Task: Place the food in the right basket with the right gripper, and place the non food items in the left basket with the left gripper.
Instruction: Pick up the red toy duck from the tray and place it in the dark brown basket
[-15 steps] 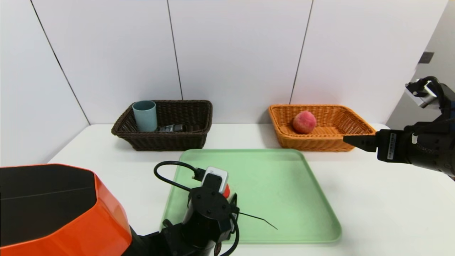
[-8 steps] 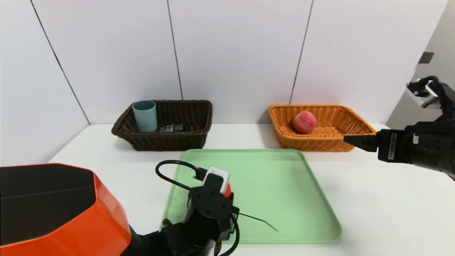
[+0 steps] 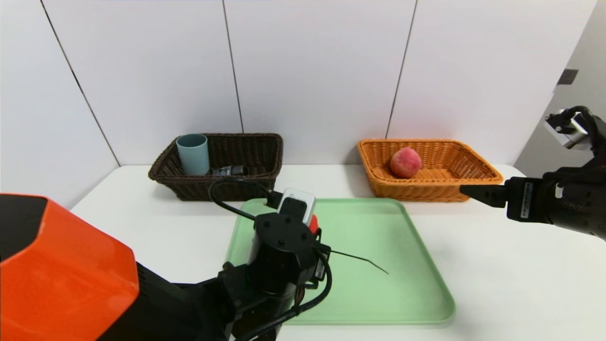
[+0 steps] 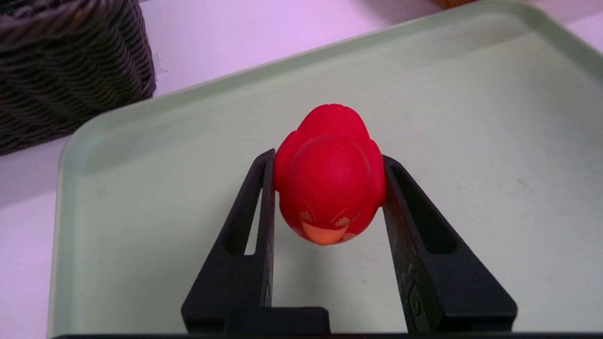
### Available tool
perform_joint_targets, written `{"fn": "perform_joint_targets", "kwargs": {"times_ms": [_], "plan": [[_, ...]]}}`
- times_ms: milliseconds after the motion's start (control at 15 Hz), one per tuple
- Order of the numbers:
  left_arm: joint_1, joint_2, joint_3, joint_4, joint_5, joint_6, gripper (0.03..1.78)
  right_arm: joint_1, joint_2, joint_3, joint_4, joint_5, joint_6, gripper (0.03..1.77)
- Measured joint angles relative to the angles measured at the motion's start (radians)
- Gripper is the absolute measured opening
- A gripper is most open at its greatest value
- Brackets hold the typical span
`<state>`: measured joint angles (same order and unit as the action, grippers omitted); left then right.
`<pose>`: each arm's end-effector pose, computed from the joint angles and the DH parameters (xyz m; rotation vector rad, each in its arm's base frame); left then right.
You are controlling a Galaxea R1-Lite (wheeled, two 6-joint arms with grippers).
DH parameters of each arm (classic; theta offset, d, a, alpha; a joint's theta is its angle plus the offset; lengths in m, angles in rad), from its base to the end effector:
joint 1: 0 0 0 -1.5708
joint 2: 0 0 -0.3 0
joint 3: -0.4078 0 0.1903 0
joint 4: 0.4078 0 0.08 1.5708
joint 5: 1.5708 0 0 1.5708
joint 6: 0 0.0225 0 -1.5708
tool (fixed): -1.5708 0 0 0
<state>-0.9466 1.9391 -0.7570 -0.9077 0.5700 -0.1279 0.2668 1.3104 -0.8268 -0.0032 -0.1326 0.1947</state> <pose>0.2082 -0.2682 0.1200 0.0638 0.2236 -0.3602 0.1968 0.0507 0.2282 0.0954 0.4818 0.0852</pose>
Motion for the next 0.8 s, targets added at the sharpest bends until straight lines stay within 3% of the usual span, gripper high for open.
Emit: {"fn": "perform_joint_targets", "kwargs": {"times_ms": [200,333,667,800], "plan": [[0.010,-0.060,-0.132,0.149,-0.011,0.000,0.69,0.000,-0.009,0.001,0.000,0.000,0.000,1.70],[0.050,-0.103,-0.251,0.299,-0.054,0.000,0.68,0.000,-0.012,0.000,0.000,0.000,-0.003,1.70],[0.286,-0.140,-0.554,0.638,-0.207,0.004,0.67,0.001,-0.017,-0.009,0.001,0.000,-0.009,1.70],[0.384,-0.111,-0.647,0.713,-0.259,0.021,0.66,0.001,-0.019,-0.009,0.001,0.000,-0.008,1.70]]}}
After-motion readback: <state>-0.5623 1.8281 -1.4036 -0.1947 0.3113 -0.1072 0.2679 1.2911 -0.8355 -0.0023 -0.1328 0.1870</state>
